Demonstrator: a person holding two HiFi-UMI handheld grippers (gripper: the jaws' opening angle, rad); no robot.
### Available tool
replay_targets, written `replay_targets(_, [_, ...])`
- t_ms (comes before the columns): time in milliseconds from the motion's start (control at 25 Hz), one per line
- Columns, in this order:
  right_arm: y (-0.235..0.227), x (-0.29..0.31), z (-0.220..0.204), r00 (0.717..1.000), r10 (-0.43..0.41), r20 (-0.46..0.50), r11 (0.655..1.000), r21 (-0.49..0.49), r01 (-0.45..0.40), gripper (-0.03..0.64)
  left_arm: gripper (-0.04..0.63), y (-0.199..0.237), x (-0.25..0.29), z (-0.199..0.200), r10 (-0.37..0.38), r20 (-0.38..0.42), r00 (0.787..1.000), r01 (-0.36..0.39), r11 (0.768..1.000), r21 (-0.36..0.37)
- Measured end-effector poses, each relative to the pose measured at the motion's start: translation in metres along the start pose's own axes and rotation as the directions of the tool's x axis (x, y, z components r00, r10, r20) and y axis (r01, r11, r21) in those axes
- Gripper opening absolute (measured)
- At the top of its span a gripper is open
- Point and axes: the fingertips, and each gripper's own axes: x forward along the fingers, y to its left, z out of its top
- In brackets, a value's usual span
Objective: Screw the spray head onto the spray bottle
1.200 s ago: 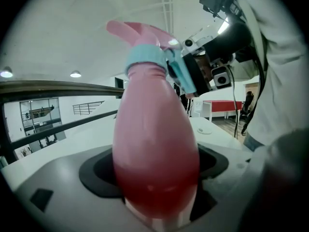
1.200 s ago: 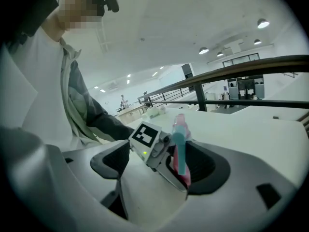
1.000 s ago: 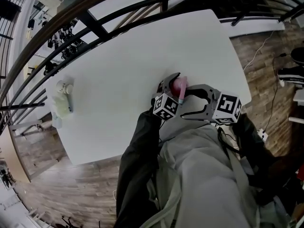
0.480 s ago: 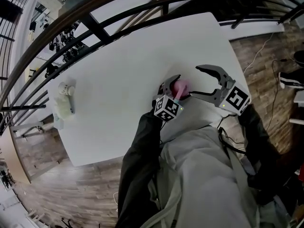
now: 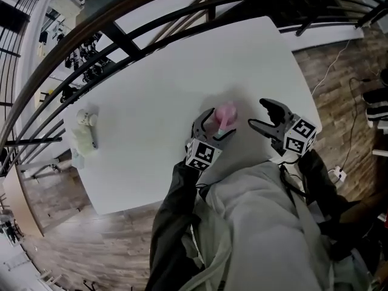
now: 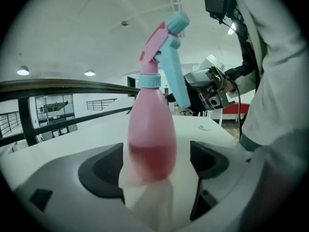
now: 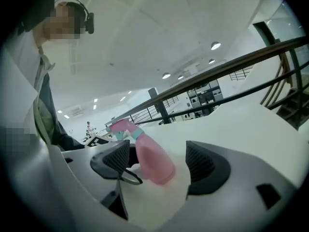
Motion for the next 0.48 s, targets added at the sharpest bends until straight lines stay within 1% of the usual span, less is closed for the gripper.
replay_targets(80, [0.005, 0.0, -0.017, 1.0, 0.003, -0.031, 1.0, 0.015, -0.003, 0.359, 0.445, 0.0, -0.02, -0.011, 0.038, -0.028, 0.999, -0.038, 0.999, -0.011])
replay_targets(160, [0.01, 0.002, -0.034, 0.998, 0.004, -0.063, 1.0, 0.012, -0.003, 0.359, 0.445, 0.004, -0.046, -0.015, 0.098, -0.027, 0.995, -0.1, 0.994, -0.046])
replay_targets(200, [0.013, 0.003, -0.041, 0.997, 0.007, -0.076, 1.0, 0.006, -0.006, 0.359, 0.38, 0.01, -0.06, -0.013, 0.148, -0.019, 0.989, -0.149, 0.986, -0.074])
replay_targets(240, [0.016, 0.005, -0.046, 0.996, 0.012, -0.086, 1.0, 0.004, -0.012, 0.359, 0.225, 0.018, -0.076, -0.01, 0.21, -0.003, 0.978, -0.209, 0.971, -0.117])
replay_targets(280, [0.021, 0.007, -0.049, 0.996, 0.023, -0.089, 1.0, 0.005, -0.023, 0.359, 0.099, 0.026, -0.09, -0.008, 0.276, 0.015, 0.961, -0.269, 0.947, -0.177])
replay_targets(320, [0.025, 0.009, -0.05, 0.995, 0.037, -0.088, 0.999, 0.008, -0.036, 0.359, 0.005, 0.033, -0.103, -0.005, 0.333, 0.033, 0.942, -0.316, 0.917, -0.246])
replay_targets(360, [0.03, 0.011, -0.049, 0.995, 0.049, -0.087, 0.999, 0.006, -0.048, 0.348, 0.005, 0.038, -0.113, -0.001, 0.376, 0.049, 0.925, -0.344, 0.887, -0.307])
replay_targets(400, [0.035, 0.012, -0.048, 0.995, 0.056, -0.086, 0.998, -0.006, -0.056, 0.269, 0.005, 0.041, -0.121, 0.002, 0.404, 0.062, 0.913, -0.359, 0.865, -0.349])
replay_targets(440, [0.037, 0.013, -0.048, 0.995, 0.056, -0.088, 0.998, -0.024, -0.058, 0.17, 0.005, 0.042, -0.125, 0.005, 0.422, 0.069, 0.904, -0.37, 0.852, -0.37])
replay_targets(480, [0.039, 0.014, -0.048, 0.995, 0.051, -0.091, 0.998, -0.043, -0.055, 0.089, 0.005, 0.04, -0.128, 0.007, 0.433, 0.071, 0.899, -0.378, 0.846, -0.376])
